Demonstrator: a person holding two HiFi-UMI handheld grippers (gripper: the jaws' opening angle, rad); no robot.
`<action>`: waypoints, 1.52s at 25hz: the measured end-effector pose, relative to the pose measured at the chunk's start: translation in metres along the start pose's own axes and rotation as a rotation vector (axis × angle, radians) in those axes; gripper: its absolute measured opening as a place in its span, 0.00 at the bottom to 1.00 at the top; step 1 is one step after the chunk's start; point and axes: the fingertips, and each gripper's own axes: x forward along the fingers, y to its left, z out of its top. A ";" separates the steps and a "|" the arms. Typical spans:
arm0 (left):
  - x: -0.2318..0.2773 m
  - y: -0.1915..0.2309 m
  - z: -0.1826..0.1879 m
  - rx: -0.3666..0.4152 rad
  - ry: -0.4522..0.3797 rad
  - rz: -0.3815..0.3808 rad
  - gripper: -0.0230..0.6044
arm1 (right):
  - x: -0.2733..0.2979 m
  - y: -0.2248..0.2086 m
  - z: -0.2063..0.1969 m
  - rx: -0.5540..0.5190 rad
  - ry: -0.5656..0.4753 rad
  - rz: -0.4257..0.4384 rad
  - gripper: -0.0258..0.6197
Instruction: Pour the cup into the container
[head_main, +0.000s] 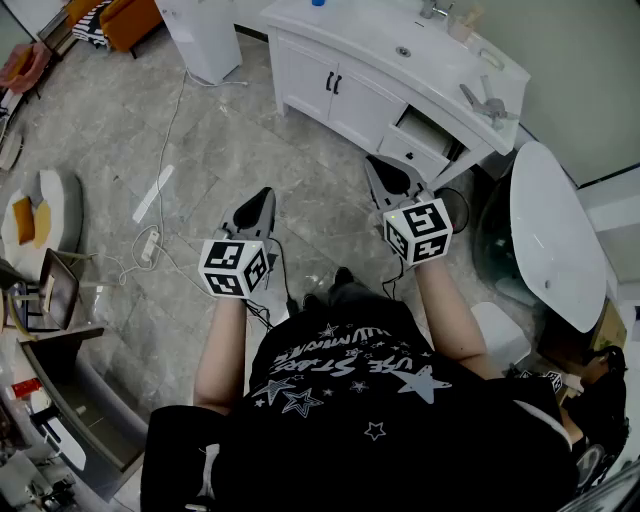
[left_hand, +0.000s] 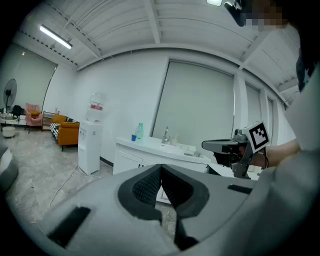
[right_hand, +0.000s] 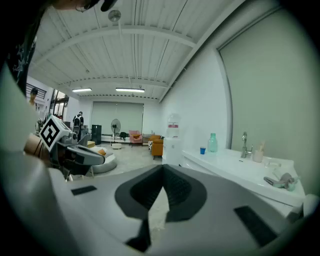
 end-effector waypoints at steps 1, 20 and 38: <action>0.000 0.000 0.000 0.002 0.000 -0.003 0.05 | 0.000 0.001 -0.001 0.001 -0.001 0.000 0.05; -0.018 0.009 -0.013 -0.026 -0.005 0.012 0.05 | -0.001 0.019 -0.005 0.032 -0.006 0.002 0.05; 0.063 0.073 0.008 -0.052 0.012 0.084 0.05 | 0.109 -0.050 -0.008 0.090 -0.012 0.028 0.31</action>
